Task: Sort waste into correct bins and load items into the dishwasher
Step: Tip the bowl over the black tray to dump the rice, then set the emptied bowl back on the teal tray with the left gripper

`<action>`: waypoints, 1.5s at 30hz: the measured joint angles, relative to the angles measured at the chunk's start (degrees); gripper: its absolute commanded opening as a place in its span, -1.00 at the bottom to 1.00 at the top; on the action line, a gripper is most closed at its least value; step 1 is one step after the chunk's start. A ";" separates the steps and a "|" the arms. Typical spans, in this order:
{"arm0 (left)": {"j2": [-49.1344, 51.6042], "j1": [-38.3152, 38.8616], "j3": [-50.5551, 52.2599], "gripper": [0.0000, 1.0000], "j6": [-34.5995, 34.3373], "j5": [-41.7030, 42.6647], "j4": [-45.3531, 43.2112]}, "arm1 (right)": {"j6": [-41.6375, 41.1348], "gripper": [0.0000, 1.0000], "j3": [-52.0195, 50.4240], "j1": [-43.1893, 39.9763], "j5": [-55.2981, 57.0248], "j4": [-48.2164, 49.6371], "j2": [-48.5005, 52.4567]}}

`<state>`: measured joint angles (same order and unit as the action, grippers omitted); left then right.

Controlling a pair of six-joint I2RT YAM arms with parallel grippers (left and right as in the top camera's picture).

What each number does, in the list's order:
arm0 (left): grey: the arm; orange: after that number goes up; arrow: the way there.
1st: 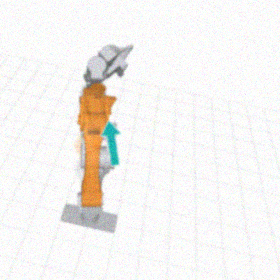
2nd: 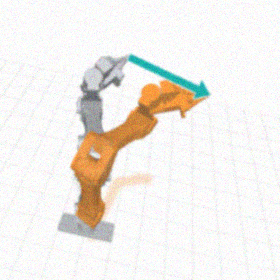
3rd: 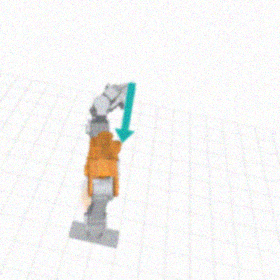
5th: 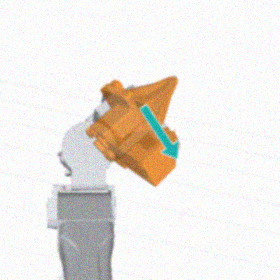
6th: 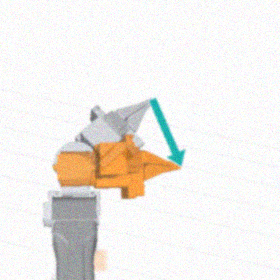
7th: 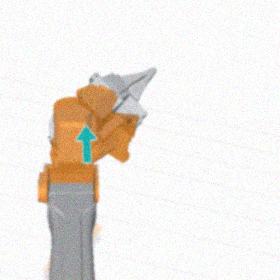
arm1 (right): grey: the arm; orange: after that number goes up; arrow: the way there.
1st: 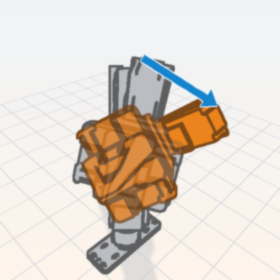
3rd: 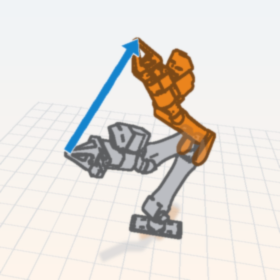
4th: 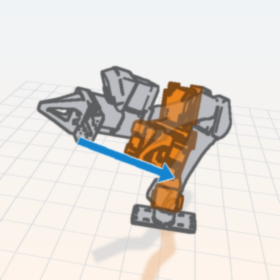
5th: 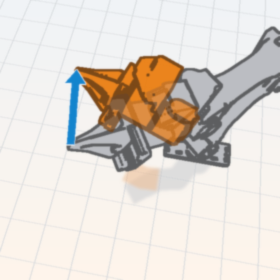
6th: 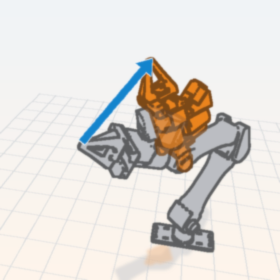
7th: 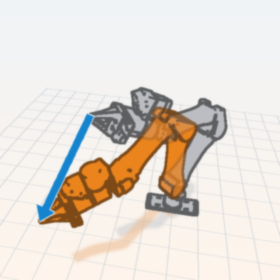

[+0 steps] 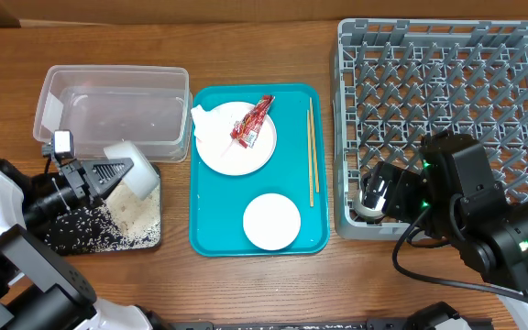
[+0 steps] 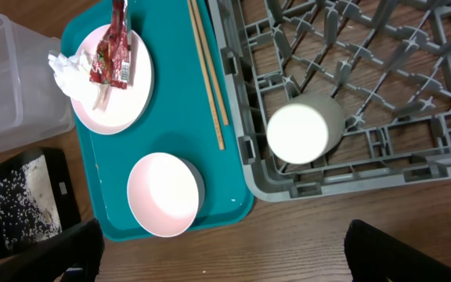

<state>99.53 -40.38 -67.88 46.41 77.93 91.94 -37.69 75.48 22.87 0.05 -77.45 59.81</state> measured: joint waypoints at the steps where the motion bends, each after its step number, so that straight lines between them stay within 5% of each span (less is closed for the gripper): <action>1: -0.04 0.00 0.00 -0.92 -0.39 -0.46 -1.22 | 0.02 1.00 0.00 0.00 0.00 -0.04 0.00; 11: -4.76 2.23 -0.66 -0.92 -1.64 -5.20 3.56 | 0.02 1.00 0.00 0.00 -0.02 0.44 0.00; 18: -16.09 9.07 -2.82 -0.92 -19.04 -21.20 -7.98 | 0.04 1.00 0.00 0.00 -0.02 0.57 0.00; 26: -25.44 34.32 -2.82 -0.92 -42.60 -48.68 -18.51 | 0.00 1.00 0.00 0.00 -0.02 1.77 0.00; 35: -20.85 64.89 7.61 -0.89 -63.87 -72.22 -33.22 | 0.02 1.00 0.00 0.00 0.00 1.60 0.00; 38: -17.00 70.14 8.68 -0.63 -68.26 -77.81 -35.08 | 0.04 1.00 0.00 0.00 0.00 1.60 0.00; 40: -15.30 72.32 8.70 -0.12 -70.93 -81.44 -36.00 | 0.00 1.00 0.00 0.00 -0.02 1.60 0.00; 45: -14.99 72.91 7.93 0.49 -72.91 -85.42 -35.95 | 0.02 1.00 0.00 0.00 0.00 1.60 0.00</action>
<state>84.53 32.53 -59.94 -26.50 -7.49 55.99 -37.67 75.48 22.87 0.05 -75.85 59.81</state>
